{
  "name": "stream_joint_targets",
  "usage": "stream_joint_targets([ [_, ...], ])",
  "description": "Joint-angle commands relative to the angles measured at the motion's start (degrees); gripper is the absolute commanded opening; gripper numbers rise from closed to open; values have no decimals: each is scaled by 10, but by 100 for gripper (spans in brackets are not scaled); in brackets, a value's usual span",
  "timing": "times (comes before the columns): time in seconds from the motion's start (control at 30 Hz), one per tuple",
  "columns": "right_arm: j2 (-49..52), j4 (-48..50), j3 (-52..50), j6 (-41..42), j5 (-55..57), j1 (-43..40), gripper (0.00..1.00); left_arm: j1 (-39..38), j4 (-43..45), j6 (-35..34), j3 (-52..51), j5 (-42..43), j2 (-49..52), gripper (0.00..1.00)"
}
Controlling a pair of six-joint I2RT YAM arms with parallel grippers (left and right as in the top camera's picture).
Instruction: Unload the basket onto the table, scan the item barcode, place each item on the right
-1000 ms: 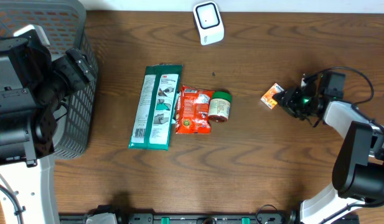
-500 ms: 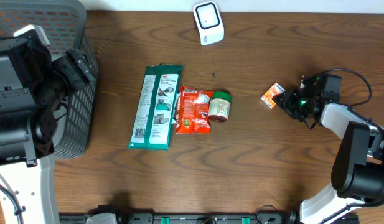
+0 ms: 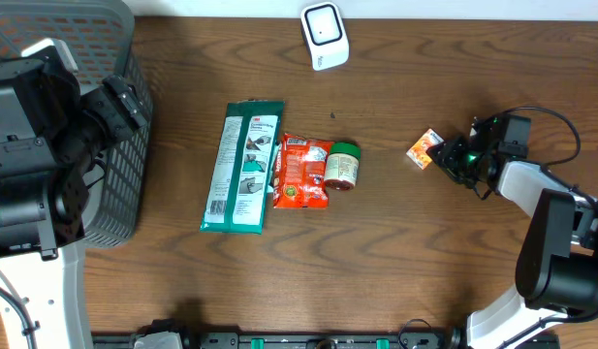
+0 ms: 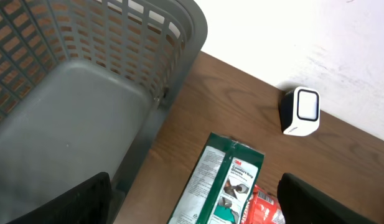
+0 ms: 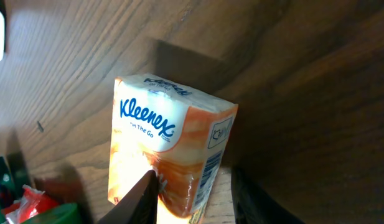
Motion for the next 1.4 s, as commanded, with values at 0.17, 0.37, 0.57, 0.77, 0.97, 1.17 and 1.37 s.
stream_joint_targets([
  [0.17,-6,13,-11,13,34,26,25,2,-1,5,0,3,1,85],
  [0.37,-6,14,-11,12,61,46,18,2,-1,5,0,3,1,85],
  [0.57,-7,14,-10,4,50,49,1,2,-1,5,0,3,1,85],
  [0.77,-45,-86,49,-68,36,49,1,2,-1,5,0,3,1,85],
  [0.97,-88,-285,171,-129,180,78,1,2,-1,5,0,3,1,85],
  [1.17,-89,-386,220,-151,318,148,1,2,-1,5,0,3,1,85],
  [1.37,-62,-443,219,-160,670,318,1,2,-1,5,0,3,1,86],
])
